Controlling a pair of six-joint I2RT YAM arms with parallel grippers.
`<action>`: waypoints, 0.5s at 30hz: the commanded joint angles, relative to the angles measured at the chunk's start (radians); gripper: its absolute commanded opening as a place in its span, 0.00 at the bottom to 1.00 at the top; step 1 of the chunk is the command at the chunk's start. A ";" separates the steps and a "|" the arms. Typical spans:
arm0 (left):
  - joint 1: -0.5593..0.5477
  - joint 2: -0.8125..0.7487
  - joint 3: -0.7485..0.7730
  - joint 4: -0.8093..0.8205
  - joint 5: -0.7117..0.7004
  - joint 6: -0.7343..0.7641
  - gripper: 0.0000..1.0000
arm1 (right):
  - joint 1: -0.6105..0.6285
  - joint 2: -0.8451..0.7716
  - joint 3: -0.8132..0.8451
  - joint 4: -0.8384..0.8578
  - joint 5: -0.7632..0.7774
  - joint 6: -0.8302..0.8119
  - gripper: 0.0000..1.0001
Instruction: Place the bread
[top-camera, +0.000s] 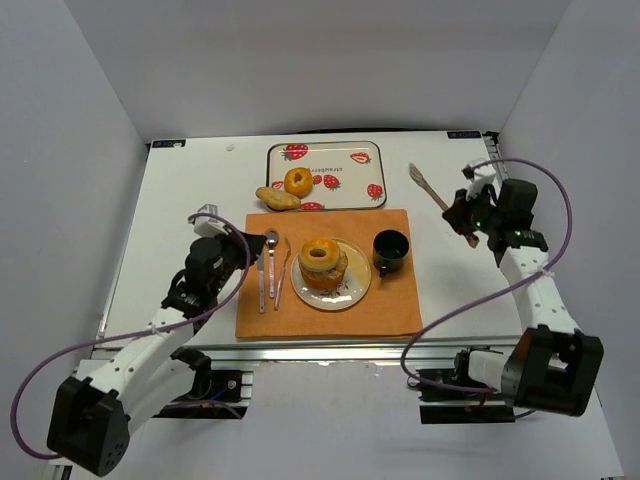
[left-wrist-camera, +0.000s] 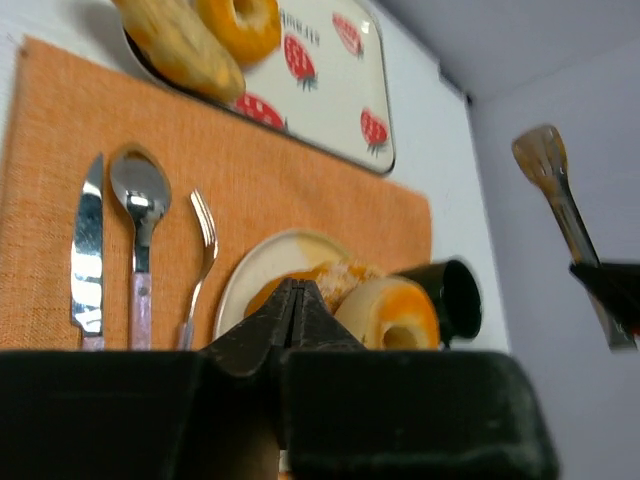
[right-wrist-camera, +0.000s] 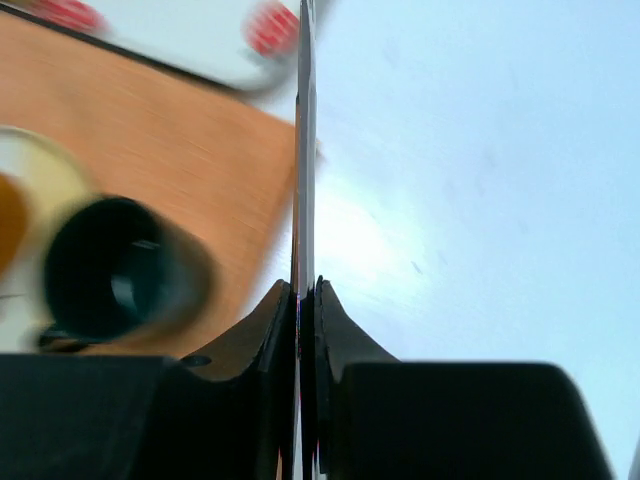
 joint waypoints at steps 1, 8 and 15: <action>-0.014 0.070 0.065 0.009 0.156 0.047 0.19 | -0.072 0.073 -0.127 0.200 0.211 -0.040 0.00; -0.123 0.162 0.173 -0.103 0.127 0.172 0.66 | -0.184 0.194 -0.268 0.316 0.208 -0.089 0.00; -0.177 0.205 0.190 -0.103 0.046 0.195 0.71 | -0.186 0.265 -0.321 0.286 0.208 -0.190 0.40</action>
